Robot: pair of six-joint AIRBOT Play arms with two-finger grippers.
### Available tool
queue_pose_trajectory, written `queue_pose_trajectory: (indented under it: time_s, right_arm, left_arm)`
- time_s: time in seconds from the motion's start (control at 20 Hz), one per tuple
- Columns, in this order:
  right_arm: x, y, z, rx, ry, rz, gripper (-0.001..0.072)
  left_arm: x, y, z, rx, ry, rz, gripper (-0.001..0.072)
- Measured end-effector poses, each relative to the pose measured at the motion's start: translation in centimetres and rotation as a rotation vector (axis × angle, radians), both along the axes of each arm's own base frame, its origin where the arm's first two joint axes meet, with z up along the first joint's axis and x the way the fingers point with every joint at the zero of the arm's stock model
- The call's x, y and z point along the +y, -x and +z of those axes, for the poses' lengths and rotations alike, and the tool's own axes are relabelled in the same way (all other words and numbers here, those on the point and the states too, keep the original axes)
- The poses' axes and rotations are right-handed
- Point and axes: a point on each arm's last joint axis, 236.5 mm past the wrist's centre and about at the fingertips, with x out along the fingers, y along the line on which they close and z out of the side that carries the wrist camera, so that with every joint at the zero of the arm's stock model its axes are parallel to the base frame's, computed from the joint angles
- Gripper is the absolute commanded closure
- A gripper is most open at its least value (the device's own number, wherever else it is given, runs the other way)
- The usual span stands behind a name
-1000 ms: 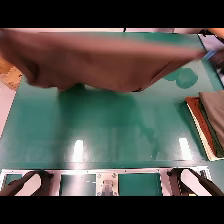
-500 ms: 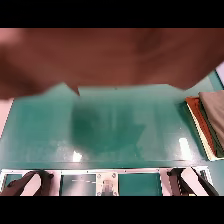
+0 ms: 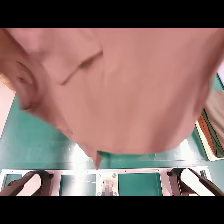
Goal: Fold the shirts.
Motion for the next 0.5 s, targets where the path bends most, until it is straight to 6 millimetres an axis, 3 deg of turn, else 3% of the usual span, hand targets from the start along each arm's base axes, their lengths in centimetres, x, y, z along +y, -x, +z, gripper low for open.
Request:
queue_pose_trajectory:
  time_s: [0.15, 0.25, 0.4, 0.5]
  right_arm:
    - [0.2, -6.7, -13.3, 0.231, -0.063, 0.023, 0.0698]
    - [0.4, -9.8, -21.3, 0.366, -0.084, 0.029, 0.0698]
    - [0.7, -13.1, -29.5, 0.49, -0.107, 0.043, 0.0698]
    - [0.6, -15.0, -32.0, 0.515, -0.112, 0.049, 0.0698]
  left_arm:
    - [0.5, -5.7, -11.2, 0.201, 0.064, -0.007, 0.0682]
    - [-0.5, -8.8, -17.9, 0.304, 0.084, -0.017, 0.0682]
    - [-1.0, -12.8, -25.6, 0.408, 0.104, 0.012, 0.0682]
    - [-0.9, -14.7, -28.9, 0.446, 0.11, 0.04, 0.0683]
